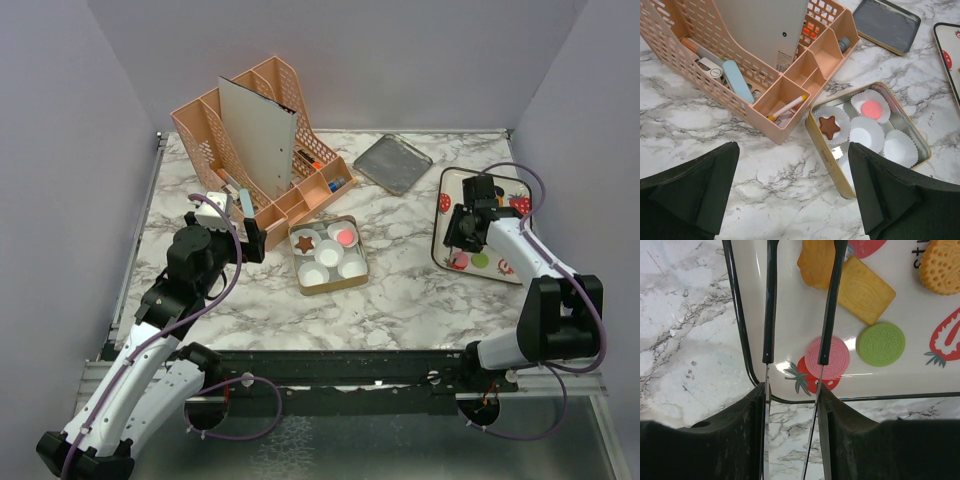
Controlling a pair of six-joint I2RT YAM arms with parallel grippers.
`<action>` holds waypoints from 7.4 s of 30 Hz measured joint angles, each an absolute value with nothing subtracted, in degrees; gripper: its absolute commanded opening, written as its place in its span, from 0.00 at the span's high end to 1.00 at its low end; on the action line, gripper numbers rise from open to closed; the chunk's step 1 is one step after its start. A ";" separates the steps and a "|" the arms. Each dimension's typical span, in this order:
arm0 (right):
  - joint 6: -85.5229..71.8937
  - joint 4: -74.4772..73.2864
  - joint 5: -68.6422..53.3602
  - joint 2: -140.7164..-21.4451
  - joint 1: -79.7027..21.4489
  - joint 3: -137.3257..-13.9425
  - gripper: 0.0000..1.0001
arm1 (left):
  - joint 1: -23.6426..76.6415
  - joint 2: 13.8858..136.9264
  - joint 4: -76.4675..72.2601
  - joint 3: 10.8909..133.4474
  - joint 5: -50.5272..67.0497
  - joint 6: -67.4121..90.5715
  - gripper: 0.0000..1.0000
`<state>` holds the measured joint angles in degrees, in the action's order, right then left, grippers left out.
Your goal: Pack the cookies
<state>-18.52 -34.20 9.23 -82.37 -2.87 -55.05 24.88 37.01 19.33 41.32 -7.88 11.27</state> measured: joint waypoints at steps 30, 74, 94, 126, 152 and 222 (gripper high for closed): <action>-18.63 -40.69 6.92 -77.01 -2.87 -55.22 0.55 | 25.02 36.91 19.33 41.32 -7.88 11.27 0.01; -16.40 -42.54 8.23 -82.89 -4.67 -56.45 0.53 | 25.26 36.91 19.27 40.73 -7.88 11.25 0.01; -16.36 -43.62 11.05 -81.08 -6.15 -57.14 0.72 | 25.26 37.08 18.94 40.73 -7.88 11.22 0.01; -10.90 -42.83 2.87 -74.65 -39.11 -63.16 0.76 | 24.80 38.17 18.94 40.69 -8.08 10.87 0.01; -9.54 -42.11 2.00 -88.79 -49.23 -66.52 0.69 | 24.23 38.61 18.92 40.69 -8.10 10.87 0.01; -17.54 -57.06 15.38 -76.97 -20.03 -68.97 0.62 | 24.84 36.99 18.94 40.69 -6.74 10.87 0.01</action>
